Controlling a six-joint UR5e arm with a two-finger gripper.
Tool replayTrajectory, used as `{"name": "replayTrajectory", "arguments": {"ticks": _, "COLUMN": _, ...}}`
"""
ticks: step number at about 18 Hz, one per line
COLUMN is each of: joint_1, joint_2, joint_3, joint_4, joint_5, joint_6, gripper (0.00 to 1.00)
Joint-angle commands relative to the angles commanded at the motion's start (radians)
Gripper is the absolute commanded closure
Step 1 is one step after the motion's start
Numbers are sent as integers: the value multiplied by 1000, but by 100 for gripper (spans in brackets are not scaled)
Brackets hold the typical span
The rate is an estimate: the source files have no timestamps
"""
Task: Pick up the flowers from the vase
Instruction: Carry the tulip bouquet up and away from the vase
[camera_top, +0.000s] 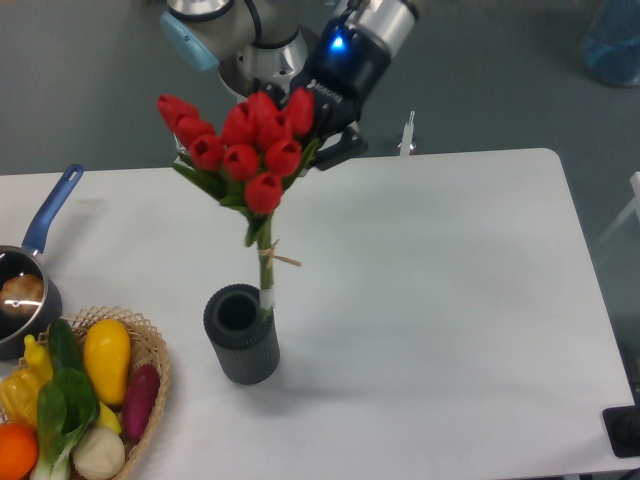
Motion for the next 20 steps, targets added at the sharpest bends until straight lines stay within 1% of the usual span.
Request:
{"name": "replayTrajectory", "arguments": {"ticks": 2, "joint_1": 32, "joint_2": -2, "joint_3": 9, "joint_4": 6, "joint_5": 0, "joint_6": -25, "gripper": 100}}
{"name": "replayTrajectory", "arguments": {"ticks": 5, "joint_1": 109, "joint_2": -18, "joint_3": 8, "joint_4": 18, "joint_5": 12, "joint_6": -10, "gripper": 100}}
{"name": "replayTrajectory", "arguments": {"ticks": 7, "joint_1": 165, "joint_2": -67, "joint_3": 6, "joint_4": 18, "joint_5": 40, "joint_6": 32, "gripper": 100}}
{"name": "replayTrajectory", "arguments": {"ticks": 8, "joint_1": 169, "joint_2": -87, "joint_3": 9, "joint_4": 18, "joint_5": 93, "joint_6": 58, "gripper": 100}}
{"name": "replayTrajectory", "arguments": {"ticks": 10, "joint_1": 169, "joint_2": -109, "joint_3": 20, "joint_4": 20, "joint_5": 286, "joint_6": 89, "gripper": 100}}
{"name": "replayTrajectory", "arguments": {"ticks": 12, "joint_1": 169, "joint_2": -130, "joint_3": 31, "joint_4": 20, "joint_5": 414, "joint_6": 90, "gripper": 100}}
{"name": "replayTrajectory", "arguments": {"ticks": 15, "joint_1": 169, "joint_2": -208, "joint_3": 86, "joint_4": 18, "joint_5": 578, "joint_6": 95, "gripper": 100}}
{"name": "replayTrajectory", "arguments": {"ticks": 17, "joint_1": 155, "joint_2": -250, "joint_3": 123, "joint_4": 5, "joint_5": 656, "joint_6": 95, "gripper": 100}}
{"name": "replayTrajectory", "arguments": {"ticks": 20, "joint_1": 147, "joint_2": -291, "joint_3": 141, "joint_4": 0, "joint_5": 731, "joint_6": 95, "gripper": 100}}
